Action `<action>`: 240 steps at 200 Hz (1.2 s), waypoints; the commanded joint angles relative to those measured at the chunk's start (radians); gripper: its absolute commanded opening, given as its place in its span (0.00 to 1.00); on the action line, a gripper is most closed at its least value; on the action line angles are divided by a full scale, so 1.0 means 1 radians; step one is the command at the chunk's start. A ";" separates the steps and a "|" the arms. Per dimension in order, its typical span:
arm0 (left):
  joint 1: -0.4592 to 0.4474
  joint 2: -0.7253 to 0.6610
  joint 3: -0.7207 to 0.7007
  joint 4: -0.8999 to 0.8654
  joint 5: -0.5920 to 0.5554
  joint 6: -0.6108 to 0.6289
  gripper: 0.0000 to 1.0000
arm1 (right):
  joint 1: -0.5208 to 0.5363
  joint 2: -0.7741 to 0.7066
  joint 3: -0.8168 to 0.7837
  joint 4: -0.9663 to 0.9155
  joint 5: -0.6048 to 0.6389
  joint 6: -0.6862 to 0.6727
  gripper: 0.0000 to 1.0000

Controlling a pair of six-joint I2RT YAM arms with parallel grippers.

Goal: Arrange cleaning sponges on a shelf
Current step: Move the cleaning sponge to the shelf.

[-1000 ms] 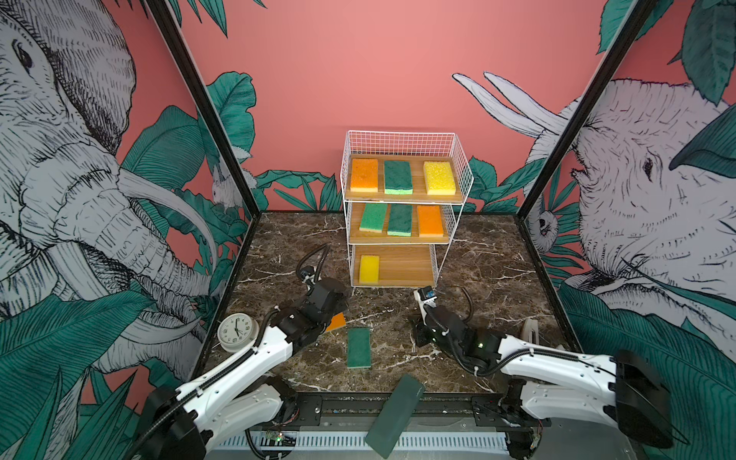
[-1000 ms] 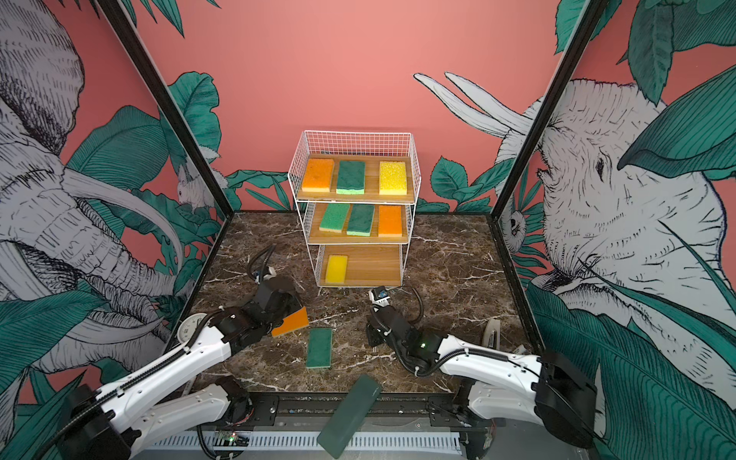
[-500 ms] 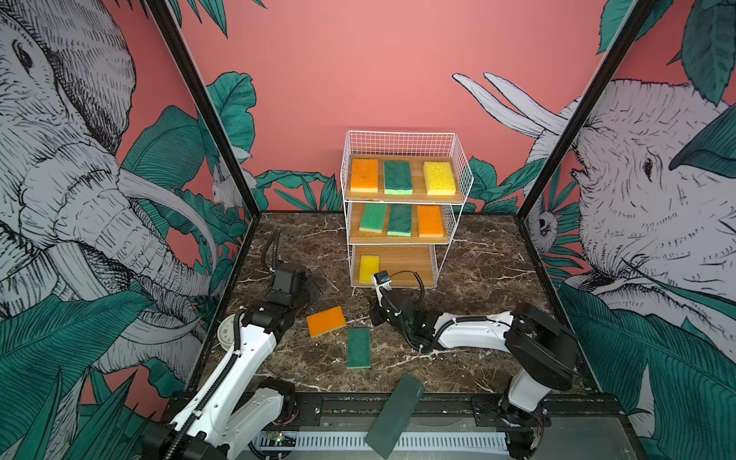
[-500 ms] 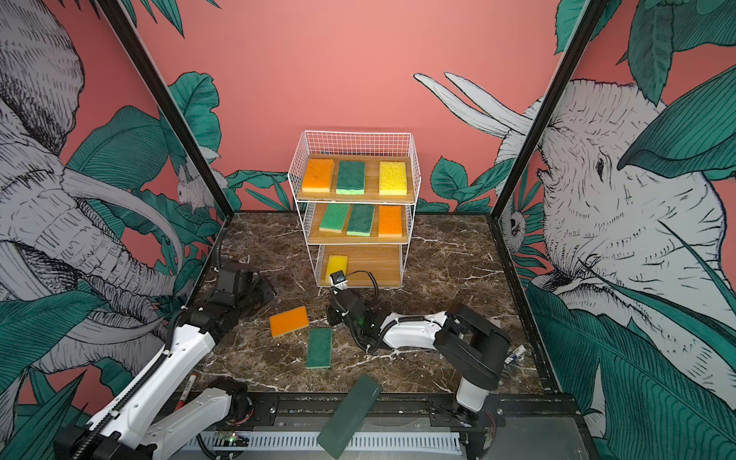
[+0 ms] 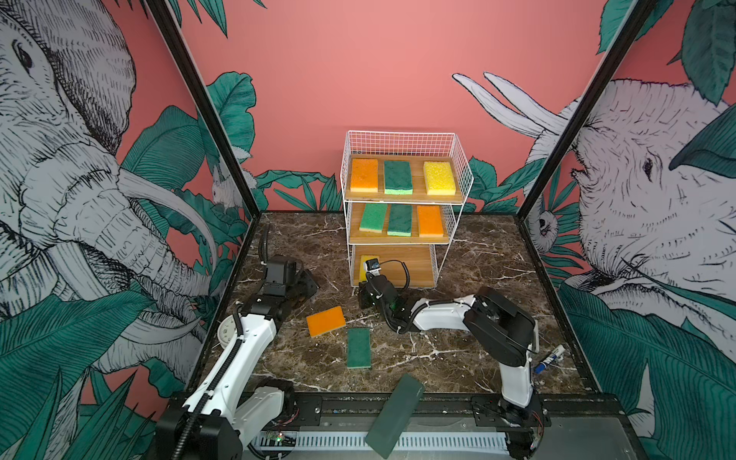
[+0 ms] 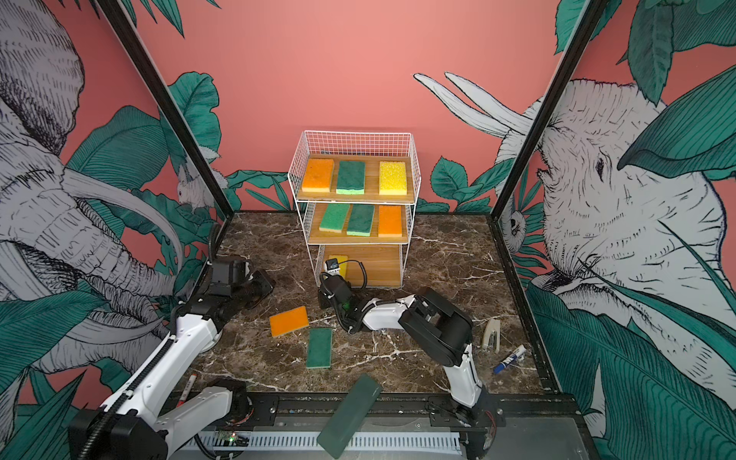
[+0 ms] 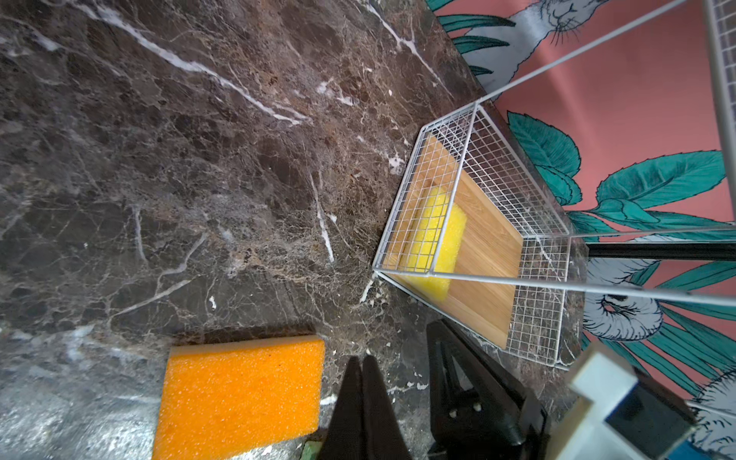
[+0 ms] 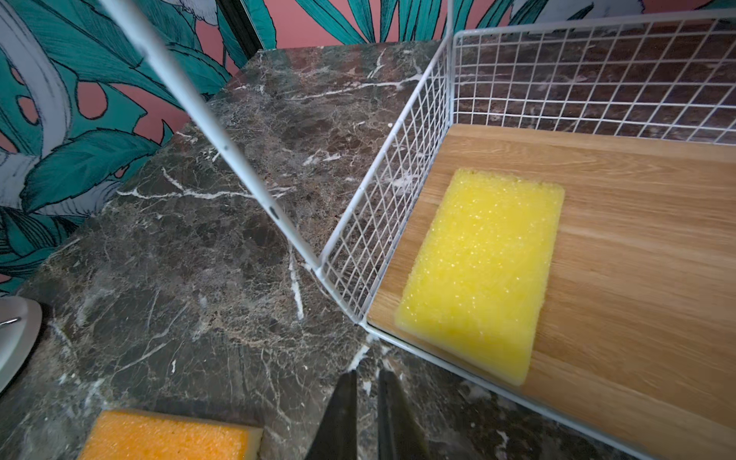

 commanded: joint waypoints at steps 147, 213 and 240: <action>0.045 0.059 0.077 0.070 0.028 0.021 0.05 | -0.074 0.125 0.142 -0.099 0.015 0.034 0.15; 0.048 0.050 0.078 0.068 0.019 0.024 0.05 | -0.093 0.159 0.196 -0.106 0.015 0.030 0.17; 0.049 0.051 0.071 0.070 0.016 0.023 0.05 | -0.103 0.163 0.199 -0.105 0.025 0.019 0.18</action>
